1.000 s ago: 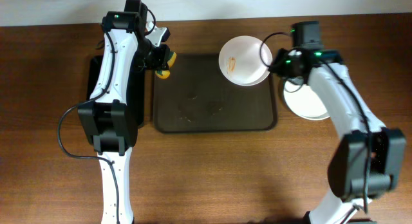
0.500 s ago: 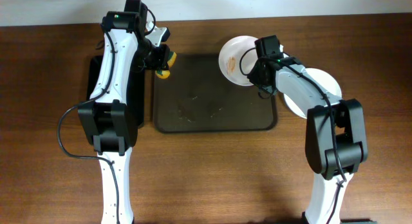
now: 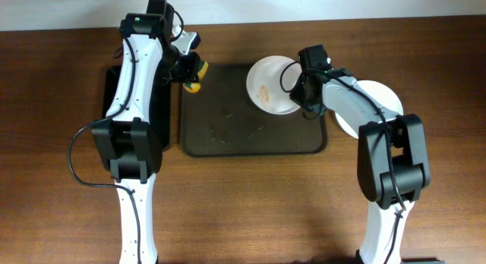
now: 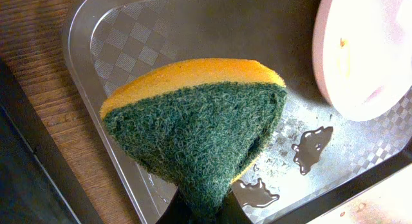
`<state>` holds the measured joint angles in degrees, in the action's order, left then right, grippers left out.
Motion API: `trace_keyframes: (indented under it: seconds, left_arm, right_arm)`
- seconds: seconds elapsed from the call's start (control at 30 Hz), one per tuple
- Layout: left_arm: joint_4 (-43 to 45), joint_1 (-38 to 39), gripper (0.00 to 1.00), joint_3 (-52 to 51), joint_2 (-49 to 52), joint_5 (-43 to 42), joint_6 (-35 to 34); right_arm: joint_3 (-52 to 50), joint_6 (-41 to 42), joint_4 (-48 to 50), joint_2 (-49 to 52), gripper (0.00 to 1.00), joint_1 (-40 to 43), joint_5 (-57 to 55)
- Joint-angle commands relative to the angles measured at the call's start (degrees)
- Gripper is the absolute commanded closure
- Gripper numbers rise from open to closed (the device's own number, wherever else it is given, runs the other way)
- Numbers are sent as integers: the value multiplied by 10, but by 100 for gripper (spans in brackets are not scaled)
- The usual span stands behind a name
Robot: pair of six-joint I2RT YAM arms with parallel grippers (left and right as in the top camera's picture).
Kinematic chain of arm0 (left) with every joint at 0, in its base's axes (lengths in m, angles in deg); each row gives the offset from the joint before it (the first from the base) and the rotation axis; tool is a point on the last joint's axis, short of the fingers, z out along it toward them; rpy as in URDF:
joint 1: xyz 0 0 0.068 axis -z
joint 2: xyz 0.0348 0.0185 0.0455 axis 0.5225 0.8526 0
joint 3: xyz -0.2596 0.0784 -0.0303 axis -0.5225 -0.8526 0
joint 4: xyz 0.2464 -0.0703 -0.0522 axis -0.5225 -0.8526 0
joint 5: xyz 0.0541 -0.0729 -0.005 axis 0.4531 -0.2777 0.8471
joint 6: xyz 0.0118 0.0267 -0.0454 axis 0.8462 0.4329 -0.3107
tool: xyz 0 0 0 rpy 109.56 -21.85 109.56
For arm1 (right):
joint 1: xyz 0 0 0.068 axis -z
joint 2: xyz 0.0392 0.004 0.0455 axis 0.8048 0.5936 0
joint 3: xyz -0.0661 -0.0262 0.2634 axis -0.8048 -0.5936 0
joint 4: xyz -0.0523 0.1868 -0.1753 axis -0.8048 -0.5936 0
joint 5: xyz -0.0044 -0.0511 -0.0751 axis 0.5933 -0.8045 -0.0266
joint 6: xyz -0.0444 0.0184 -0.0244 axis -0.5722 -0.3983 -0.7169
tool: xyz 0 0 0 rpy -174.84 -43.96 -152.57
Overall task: Clean dirty plates on tray and stack at the side
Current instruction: 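Reach right gripper to the last plate and pull it to tray center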
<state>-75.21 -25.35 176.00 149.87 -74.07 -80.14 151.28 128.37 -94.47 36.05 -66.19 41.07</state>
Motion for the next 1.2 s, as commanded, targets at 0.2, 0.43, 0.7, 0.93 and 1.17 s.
trace_keyframes:
  seconds: [0.2,0.43,0.7,0.93,1.17]
  left_arm:
    - [1,-2,99,7,3,0,-7]
    - [9,-2,99,7,3,0,-7]
    - [12,-2,99,7,3,0,-7]
    - [6,-2,99,7,3,0,-7]
    - [6,1,99,7,3,0,-7]
  right_arm:
    - [-2,-22,-69,10,95,-92,37]
    - [56,-218,-85,4,39,-59,112]
    - [85,-402,-1,18,40,-34,101]
    - [85,-414,47,59,41,-47,126]
    - [84,-389,62,69,57,-54,130]
